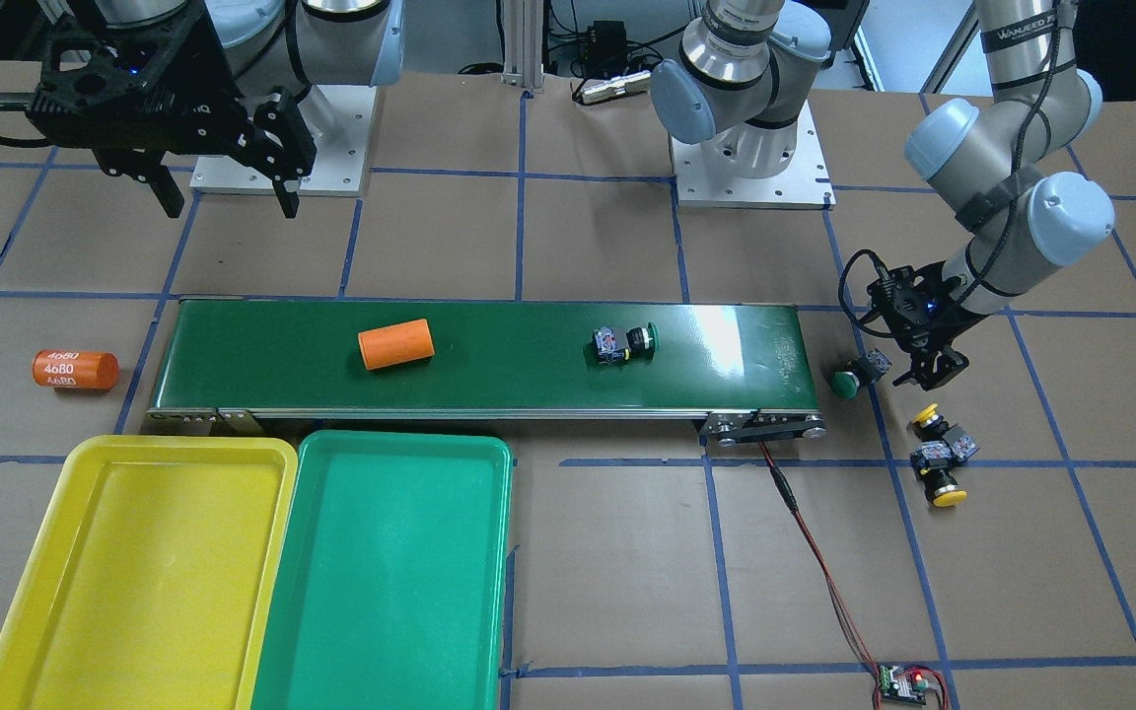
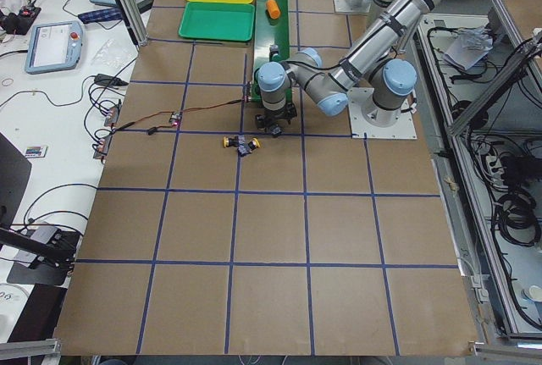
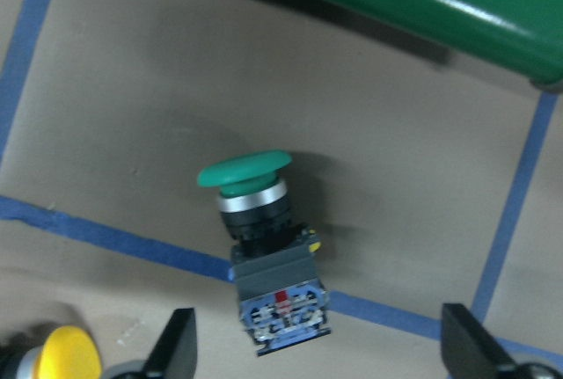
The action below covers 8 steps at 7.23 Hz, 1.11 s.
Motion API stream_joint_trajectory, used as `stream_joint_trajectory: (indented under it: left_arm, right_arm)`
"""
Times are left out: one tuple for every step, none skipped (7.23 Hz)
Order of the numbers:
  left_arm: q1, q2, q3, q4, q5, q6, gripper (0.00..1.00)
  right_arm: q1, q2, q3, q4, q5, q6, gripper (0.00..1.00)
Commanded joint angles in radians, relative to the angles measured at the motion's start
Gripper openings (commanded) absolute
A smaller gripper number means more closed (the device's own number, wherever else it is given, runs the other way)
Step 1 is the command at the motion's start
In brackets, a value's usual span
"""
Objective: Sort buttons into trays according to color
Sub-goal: 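Grasp another green-capped button with the left gripper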
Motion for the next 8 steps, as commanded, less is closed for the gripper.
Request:
stream_joint_trajectory:
  left_arm:
    - [-0.035,-0.009,-0.05,0.073,0.003,-0.03,1.0]
    - [-0.032,-0.018,-0.057,0.11,0.003,-0.019,1.0]
    - [-0.029,-0.027,-0.052,0.124,0.003,-0.018,1.0]
    - [-0.031,-0.04,-0.053,0.159,0.003,-0.021,1.0]
    - [-0.029,-0.046,-0.054,0.162,0.003,-0.024,1.0]
    - [-0.031,-0.049,-0.054,0.164,0.003,-0.053,1.0]
    - [-0.029,-0.05,-0.057,0.17,0.001,-0.101,0.78]
    - [-0.031,-0.05,-0.061,0.185,0.003,-0.094,0.43]
  right_arm:
    - [0.0,0.0,0.0,0.0,0.0,0.001,1.0]
    - [0.0,-0.001,0.0,-0.002,0.002,0.0,1.0]
    - [0.0,-0.001,0.0,0.0,0.0,0.0,1.0]
    - [0.0,-0.001,0.0,0.0,0.0,0.0,1.0]
    - [0.0,-0.001,0.0,0.0,0.0,0.001,1.0]
    - [0.0,-0.001,0.0,0.0,0.0,0.002,1.0]
    - [0.0,-0.001,0.0,0.0,0.0,0.002,1.0]
    - [0.0,-0.001,0.0,0.0,0.0,0.0,1.0]
